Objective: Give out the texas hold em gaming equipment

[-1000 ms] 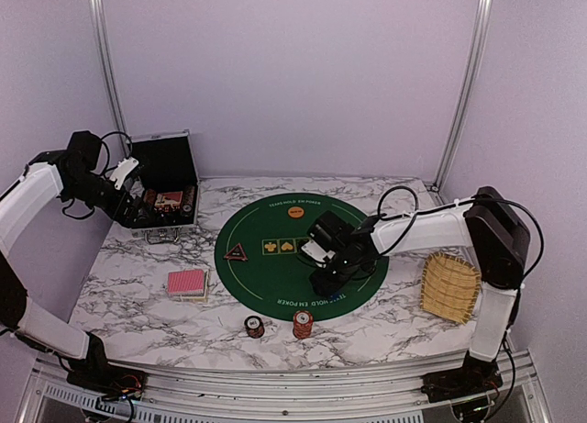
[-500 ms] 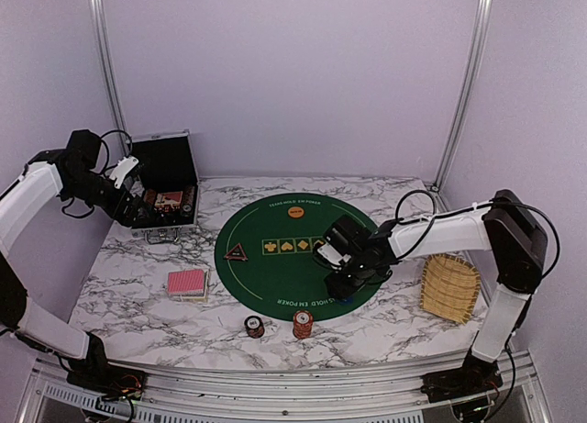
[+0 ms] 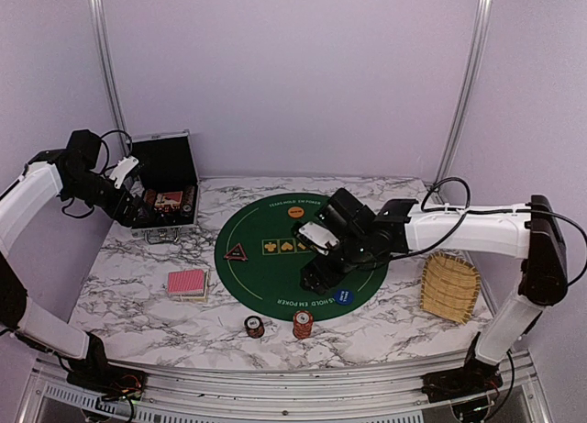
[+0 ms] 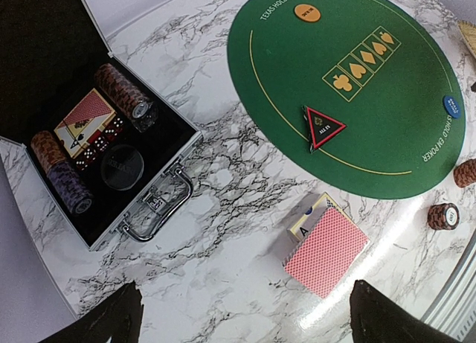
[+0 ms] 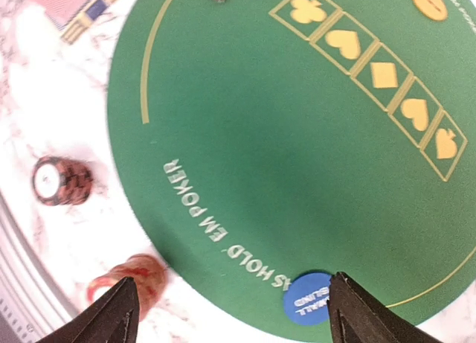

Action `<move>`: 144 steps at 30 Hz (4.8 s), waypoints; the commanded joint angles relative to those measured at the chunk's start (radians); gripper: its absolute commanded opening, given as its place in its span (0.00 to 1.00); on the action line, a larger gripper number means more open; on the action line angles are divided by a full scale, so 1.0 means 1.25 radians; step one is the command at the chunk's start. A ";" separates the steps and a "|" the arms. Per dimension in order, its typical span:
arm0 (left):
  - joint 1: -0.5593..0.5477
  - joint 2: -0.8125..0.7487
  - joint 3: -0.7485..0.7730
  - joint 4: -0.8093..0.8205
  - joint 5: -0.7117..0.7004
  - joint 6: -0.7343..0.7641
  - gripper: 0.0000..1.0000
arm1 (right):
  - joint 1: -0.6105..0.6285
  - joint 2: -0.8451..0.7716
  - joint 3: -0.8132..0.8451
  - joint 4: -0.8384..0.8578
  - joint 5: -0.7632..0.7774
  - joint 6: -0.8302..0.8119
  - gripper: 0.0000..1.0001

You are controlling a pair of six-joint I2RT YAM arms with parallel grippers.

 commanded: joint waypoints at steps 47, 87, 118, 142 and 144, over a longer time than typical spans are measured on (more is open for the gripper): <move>-0.003 -0.011 0.007 -0.029 -0.008 0.024 0.99 | 0.150 0.146 0.098 -0.108 -0.055 -0.027 0.56; -0.003 -0.014 0.004 -0.030 -0.012 0.030 0.99 | -0.002 0.188 0.314 -0.158 0.009 0.004 0.04; -0.003 0.006 0.005 -0.033 -0.004 0.045 0.99 | -0.314 0.715 0.824 0.001 0.031 0.006 0.09; -0.003 -0.004 0.013 -0.040 -0.002 0.041 0.99 | -0.325 0.718 0.812 0.027 0.039 -0.012 0.59; -0.003 -0.010 0.016 -0.041 0.006 0.042 0.99 | -0.325 0.707 0.819 0.021 0.041 -0.017 0.59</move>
